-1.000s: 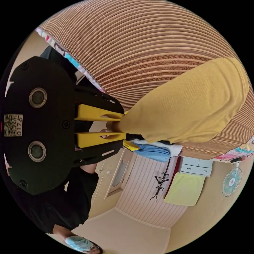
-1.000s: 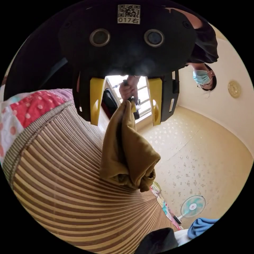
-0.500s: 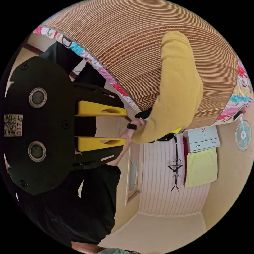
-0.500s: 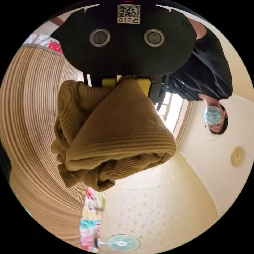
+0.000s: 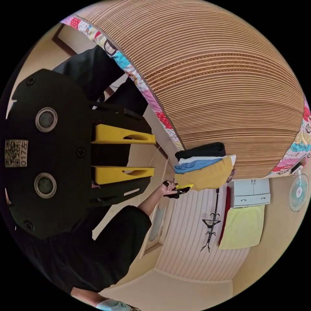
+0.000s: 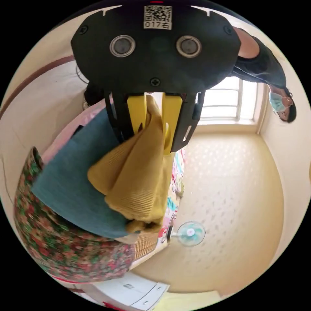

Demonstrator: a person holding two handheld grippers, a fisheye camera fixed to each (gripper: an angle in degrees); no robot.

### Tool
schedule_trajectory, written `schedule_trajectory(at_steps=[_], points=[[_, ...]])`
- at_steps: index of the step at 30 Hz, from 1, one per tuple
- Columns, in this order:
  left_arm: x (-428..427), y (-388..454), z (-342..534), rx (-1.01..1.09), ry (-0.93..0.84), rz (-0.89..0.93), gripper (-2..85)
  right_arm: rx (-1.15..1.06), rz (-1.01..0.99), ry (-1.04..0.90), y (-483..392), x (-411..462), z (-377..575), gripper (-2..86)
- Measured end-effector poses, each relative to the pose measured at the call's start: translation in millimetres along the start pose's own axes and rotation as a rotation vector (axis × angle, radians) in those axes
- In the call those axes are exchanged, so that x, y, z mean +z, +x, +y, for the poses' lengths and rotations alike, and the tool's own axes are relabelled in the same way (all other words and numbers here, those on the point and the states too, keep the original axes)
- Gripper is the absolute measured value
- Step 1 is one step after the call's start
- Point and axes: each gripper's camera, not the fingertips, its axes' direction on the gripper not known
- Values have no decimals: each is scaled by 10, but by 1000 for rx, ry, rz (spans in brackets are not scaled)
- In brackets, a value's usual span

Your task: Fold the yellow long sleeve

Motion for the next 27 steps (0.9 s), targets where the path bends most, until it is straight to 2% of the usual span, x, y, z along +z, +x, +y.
schedule_trajectory(at_steps=[6, 10, 12, 15, 17, 18, 20, 21, 23, 24, 25, 26, 27], points=[[268, 379, 217, 4, -11, -1, 88, 76, -125, 158, 356, -316, 709, 38], [89, 707, 389, 27, 10, -173, 67, 210, -56, 288, 585, -479, 1357, 11], [-55, 828, 491, 36, 56, -227, 55, 286, -8, 292, 676, -422, 1610, 8], [-221, 1024, 689, 100, 98, -235, 51, 379, 119, 127, 742, -13, 1829, 5], [-306, 1151, 850, 125, 118, -297, 50, 396, 234, -121, 723, 609, 1864, 4], [-367, 1238, 960, 144, 125, -355, 50, 387, 262, -187, 700, 794, 1862, 4], [-483, 1342, 1117, 167, 132, -428, 49, 303, 464, -479, 502, 1644, 1838, 4], [-593, 1384, 1221, 170, 145, -458, 49, 250, 524, -558, 408, 1891, 1839, 4], [-805, 1397, 1382, 159, 182, -466, 49, -28, 748, -820, -76, 2849, 1933, 4], [-963, 1370, 1490, 143, 214, -454, 49, -112, 802, -870, -222, 3077, 1985, 4], [-1128, 1310, 1598, 120, 246, -434, 50, -294, 905, -946, -535, 3502, 2125, 4], [-1209, 1268, 1650, 105, 259, -424, 50, -490, 1000, -977, -874, 3874, 2312, 4], [-1371, 1161, 1753, 69, 283, -407, 50, -580, 1033, -974, -1042, 4026, 2411, 4]])
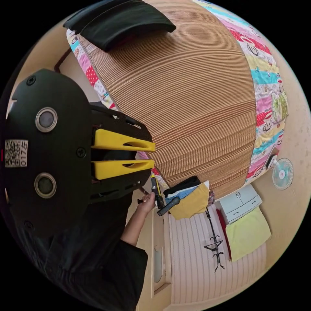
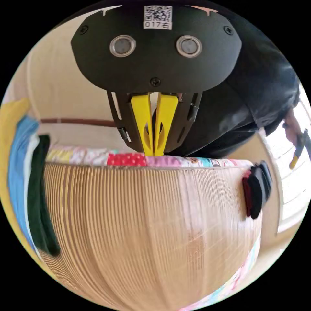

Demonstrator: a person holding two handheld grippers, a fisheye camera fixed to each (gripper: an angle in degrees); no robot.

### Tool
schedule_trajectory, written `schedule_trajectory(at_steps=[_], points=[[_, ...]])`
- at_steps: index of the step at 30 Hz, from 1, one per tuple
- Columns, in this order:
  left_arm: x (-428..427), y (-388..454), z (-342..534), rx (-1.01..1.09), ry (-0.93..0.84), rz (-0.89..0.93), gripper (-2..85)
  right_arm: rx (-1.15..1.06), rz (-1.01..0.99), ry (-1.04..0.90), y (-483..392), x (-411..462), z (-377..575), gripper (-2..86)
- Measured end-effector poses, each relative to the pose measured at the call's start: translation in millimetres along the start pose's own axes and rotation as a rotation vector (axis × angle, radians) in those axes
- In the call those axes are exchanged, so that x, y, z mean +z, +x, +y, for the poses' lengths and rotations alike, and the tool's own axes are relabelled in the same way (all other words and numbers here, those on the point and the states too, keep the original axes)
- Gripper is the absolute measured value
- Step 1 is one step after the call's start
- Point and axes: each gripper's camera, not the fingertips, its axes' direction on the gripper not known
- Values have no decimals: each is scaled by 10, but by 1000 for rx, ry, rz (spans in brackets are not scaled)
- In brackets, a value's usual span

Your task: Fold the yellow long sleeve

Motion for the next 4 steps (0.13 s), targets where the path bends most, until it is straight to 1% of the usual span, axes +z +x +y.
schedule_trajectory(at_steps=[1, 2, 3, 4], points=[[-125, -184, 78, -51, 16, 5, 49, -88, 106, 73, -410, -192, -99, 4], [-185, -276, 119, -77, 24, 8, 49, -156, 165, 188, -778, -419, -115, 4], [-312, -479, 218, -133, 45, 17, 50, -183, 178, 261, -941, -546, -87, 4], [-438, -694, 331, -192, 71, 36, 50, -227, 171, 449, -1226, -827, 56, 4]])
